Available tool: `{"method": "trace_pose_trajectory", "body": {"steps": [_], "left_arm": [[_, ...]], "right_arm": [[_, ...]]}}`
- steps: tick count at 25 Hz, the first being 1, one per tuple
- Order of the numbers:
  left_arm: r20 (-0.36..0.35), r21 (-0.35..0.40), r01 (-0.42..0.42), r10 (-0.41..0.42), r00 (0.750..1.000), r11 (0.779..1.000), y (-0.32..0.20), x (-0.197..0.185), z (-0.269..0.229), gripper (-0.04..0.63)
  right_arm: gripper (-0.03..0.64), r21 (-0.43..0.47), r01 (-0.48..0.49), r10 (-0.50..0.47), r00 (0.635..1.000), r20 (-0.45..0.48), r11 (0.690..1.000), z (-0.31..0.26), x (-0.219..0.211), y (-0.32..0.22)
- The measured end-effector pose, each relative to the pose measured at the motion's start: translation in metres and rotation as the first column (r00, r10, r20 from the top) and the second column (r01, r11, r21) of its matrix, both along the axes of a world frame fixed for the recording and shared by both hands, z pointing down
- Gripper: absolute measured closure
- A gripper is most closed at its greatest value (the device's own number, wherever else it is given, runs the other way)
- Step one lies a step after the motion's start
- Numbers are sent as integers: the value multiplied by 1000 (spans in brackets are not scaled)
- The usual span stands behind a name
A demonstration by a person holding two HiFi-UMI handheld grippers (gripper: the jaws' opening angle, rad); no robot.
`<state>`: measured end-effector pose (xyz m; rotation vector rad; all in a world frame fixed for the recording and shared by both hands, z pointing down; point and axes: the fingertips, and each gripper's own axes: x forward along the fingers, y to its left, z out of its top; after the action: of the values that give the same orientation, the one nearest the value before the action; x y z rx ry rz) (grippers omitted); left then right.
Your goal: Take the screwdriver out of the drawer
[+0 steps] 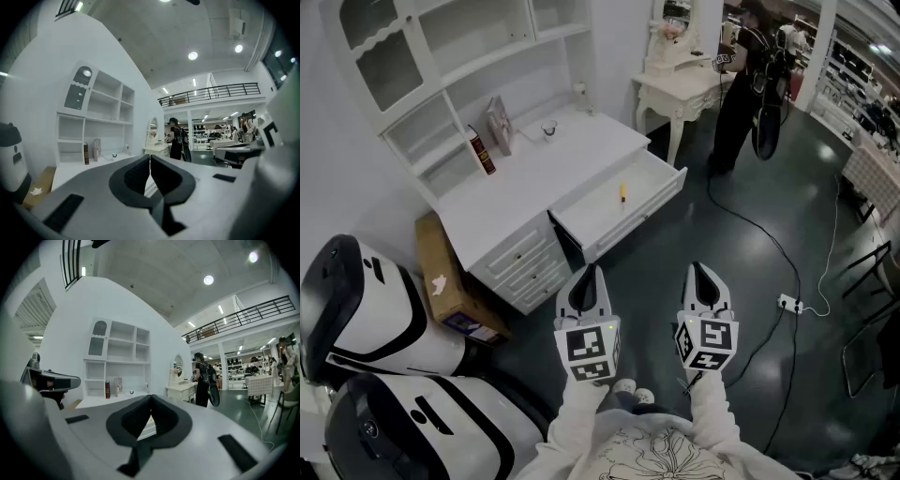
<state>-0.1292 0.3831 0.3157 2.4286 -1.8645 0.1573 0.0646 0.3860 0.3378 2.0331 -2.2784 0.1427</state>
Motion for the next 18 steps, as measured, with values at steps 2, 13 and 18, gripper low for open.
{"method": "trace_pose_trajectory", "body": {"steps": [2,13,18], "left_arm": [[-1,-2,0,0,1000,1000,-1,1,0,588],[-9,-3,-2,2,1000,1000,-16,-8,2,588],[-14,-5,-21,21,1000,1000,-27,-12,7,588]], "right_arm": [[614,0,-1,1,1000,0,1000,0,1,-1],[614,-2,-17,17,1000,10,1000,3,-1,-15],[614,-2,-37,37,999,19,999,7,-8,-22]]}}
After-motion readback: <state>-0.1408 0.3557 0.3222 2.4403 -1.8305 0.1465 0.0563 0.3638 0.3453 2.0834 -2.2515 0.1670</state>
